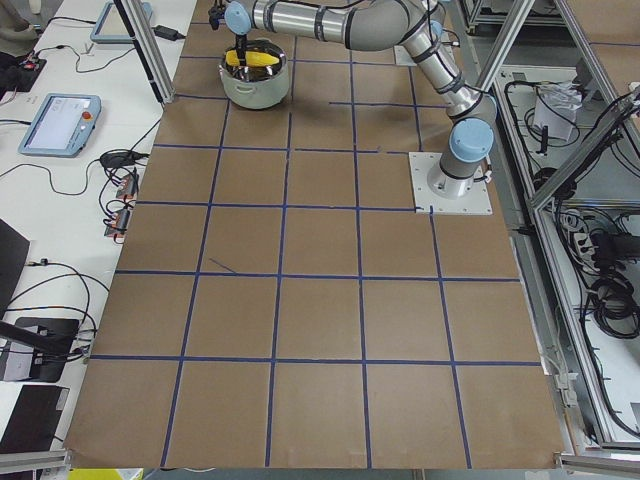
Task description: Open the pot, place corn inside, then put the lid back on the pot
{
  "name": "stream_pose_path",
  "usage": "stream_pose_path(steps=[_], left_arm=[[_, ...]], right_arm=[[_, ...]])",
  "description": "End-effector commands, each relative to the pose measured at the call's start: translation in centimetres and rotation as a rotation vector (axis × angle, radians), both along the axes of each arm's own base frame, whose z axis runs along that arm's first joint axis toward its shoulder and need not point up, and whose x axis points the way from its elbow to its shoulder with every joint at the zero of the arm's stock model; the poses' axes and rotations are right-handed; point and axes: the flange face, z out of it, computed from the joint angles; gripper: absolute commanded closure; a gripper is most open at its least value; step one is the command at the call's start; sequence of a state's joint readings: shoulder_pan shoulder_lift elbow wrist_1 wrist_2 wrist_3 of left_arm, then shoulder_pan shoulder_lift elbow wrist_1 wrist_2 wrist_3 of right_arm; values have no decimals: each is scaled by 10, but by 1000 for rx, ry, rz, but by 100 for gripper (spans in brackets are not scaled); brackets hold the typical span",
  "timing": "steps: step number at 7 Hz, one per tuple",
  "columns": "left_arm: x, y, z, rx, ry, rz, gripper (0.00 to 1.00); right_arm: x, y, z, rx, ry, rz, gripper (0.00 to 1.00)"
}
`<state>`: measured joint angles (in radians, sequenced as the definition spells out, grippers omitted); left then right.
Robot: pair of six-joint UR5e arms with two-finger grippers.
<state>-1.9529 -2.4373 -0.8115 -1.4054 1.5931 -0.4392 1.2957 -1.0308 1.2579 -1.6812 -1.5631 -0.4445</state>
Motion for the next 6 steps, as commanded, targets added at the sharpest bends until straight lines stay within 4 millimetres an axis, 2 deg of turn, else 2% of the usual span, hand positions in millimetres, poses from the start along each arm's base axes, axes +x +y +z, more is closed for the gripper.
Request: stream_pose_path(steps=[1, 3, 4, 5, 6], left_arm=[[11, -5, 6, -6, -1, -20, 0], [27, -6, 27, -14, 0, -54, 0], [52, -17, 36, -21, -2, -95, 0], [77, -17, 61, -9, -2, -82, 0], [98, -4, 90, 19, -9, -108, 0]], right_arm=[[0, 0, 0, 0, 0, -1, 73], [2, -3, 9, -17, 7, 1, 72], [6, 6, 36, -42, 15, 3, 72], [25, 21, 74, -92, 29, 10, 72], [69, 27, 93, -118, 39, 4, 71]])
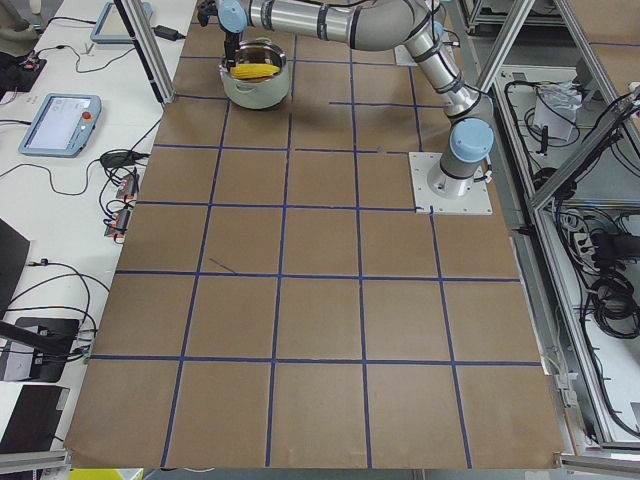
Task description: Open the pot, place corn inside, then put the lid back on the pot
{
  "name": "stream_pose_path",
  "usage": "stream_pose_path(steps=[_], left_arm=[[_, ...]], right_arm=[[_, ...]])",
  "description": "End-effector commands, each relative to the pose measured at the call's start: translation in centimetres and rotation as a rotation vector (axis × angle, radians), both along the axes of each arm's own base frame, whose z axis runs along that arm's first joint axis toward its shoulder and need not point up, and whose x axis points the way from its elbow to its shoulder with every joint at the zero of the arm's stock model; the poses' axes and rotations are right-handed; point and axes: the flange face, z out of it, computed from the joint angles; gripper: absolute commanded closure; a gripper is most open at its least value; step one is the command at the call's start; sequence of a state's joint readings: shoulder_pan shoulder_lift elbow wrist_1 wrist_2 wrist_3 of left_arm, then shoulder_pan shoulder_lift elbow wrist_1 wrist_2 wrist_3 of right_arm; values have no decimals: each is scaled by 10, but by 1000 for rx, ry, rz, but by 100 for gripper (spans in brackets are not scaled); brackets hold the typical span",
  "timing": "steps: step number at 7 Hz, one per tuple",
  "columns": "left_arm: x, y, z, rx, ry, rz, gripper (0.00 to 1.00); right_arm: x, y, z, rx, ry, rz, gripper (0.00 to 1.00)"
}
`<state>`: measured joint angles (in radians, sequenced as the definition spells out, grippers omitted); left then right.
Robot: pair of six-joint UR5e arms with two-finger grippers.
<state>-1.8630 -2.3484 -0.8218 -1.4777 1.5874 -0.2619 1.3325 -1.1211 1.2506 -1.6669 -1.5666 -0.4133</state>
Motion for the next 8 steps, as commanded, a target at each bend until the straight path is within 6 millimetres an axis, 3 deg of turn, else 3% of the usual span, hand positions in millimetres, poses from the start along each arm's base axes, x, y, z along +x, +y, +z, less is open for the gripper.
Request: stream_pose_path(steps=[1, 3, 4, 5, 7, 8], left_arm=[[53, 23, 44, 36, -5, -24, 0], [115, 64, 73, 46, -6, -3, 0], [140, 84, 91, 37, -5, -2, 0], [167, 103, 100, 44, -9, -7, 0], [193, 143, 94, 72, -11, -7, 0], [192, 155, 104, 50, -4, -10, 0]], right_arm=[[93, 15, 29, -39, 10, 9, 71], [167, 27, 37, -66, 5, -92, 72], [214, 30, 33, -90, 1, -135, 72], [245, 23, 23, -140, 0, -156, 71], [315, 28, 4, -174, -25, -238, 71], [331, 23, -3, -173, -23, -234, 71]])
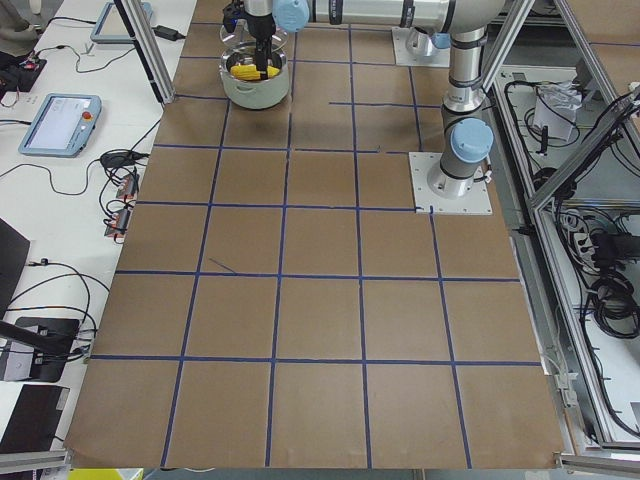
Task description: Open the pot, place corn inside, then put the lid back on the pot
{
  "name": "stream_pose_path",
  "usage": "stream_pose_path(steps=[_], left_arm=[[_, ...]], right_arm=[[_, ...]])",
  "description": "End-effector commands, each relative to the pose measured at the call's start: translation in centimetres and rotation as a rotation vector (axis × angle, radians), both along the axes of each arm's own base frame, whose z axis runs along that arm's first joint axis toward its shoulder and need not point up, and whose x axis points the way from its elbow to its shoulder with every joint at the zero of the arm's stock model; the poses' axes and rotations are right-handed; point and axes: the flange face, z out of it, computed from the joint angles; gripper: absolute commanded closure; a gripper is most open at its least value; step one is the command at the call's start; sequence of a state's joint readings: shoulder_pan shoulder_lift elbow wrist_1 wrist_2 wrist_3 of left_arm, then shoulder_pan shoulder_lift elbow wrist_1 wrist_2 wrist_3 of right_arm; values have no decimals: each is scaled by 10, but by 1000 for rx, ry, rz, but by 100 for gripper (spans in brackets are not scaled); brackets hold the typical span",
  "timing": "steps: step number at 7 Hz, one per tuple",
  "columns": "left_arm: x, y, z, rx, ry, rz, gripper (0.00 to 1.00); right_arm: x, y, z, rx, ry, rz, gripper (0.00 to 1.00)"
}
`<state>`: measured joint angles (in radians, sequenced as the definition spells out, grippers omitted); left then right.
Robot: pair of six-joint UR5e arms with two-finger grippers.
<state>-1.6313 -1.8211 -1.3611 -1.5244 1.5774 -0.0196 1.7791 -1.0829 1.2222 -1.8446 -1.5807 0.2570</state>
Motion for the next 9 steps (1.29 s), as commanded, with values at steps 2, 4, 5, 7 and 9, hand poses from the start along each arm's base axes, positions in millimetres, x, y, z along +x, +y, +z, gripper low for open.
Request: stream_pose_path(steps=[2, 4, 5, 7, 9], left_arm=[[6, 44, 0, 14, 10, 9, 0], [11, 69, -11, 19, 13, 10, 0], [19, 66, -10, -15, 10, 9, 0], [23, 63, -6, -23, 50, 15, 0], [18, 62, 1, -21, 67, 9, 0]], right_arm=[[54, 2, -36, 18, 18, -46, 71], [49, 0, -42, 29, 19, -39, 71], [43, -3, -45, 33, 15, -45, 71], [44, -8, -50, 35, 13, -48, 70], [45, -10, -51, 35, 14, -48, 69]])
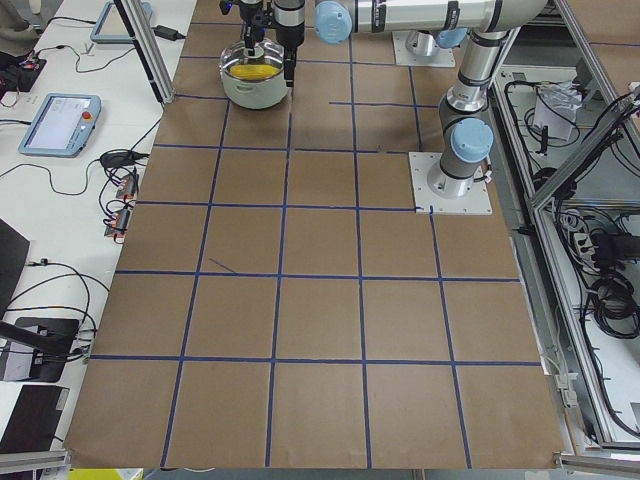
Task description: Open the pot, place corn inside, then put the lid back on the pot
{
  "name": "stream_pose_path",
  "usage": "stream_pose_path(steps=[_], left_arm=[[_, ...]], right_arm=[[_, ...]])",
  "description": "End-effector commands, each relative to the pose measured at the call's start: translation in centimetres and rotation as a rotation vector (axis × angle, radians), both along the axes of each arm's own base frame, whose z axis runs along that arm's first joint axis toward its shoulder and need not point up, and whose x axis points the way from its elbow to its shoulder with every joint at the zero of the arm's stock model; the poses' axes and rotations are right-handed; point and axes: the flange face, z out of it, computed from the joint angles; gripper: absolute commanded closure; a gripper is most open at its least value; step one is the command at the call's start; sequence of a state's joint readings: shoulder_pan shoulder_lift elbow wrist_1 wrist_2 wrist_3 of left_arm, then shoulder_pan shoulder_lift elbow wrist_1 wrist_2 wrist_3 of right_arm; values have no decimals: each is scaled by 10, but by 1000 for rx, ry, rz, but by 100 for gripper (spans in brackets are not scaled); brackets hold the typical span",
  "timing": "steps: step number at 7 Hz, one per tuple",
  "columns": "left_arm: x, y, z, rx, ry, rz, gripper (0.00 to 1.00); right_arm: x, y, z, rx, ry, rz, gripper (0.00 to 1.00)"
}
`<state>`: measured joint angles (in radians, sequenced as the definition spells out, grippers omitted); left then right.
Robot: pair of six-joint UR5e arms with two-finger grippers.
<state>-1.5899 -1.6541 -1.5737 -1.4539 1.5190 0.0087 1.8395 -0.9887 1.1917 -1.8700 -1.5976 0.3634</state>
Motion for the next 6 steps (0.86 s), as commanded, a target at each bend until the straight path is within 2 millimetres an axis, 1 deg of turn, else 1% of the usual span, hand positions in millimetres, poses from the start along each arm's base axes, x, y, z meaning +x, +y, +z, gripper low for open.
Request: stream_pose_path(steps=[1, 2, 3, 4, 5, 6], left_arm=[[-1, 3, 7, 3, 5, -2, 0], [1, 5, -7, 30, 3, 0, 0], [2, 4, -8, 31, 4, 2, 0], [3, 4, -8, 32, 1, 2, 0], [3, 4, -8, 32, 0, 0, 0], [3, 5, -8, 33, -2, 0, 0]], right_arm=[[0, -2, 0, -3, -2, 0, 68], [1, -2, 0, -3, -3, 0, 68], [1, -2, 0, -3, -3, 0, 67], [-1, -2, 0, -4, 0, -2, 56], [-2, -3, 0, -6, 7, -4, 37], [-1, -2, -1, -4, 10, -6, 7]])
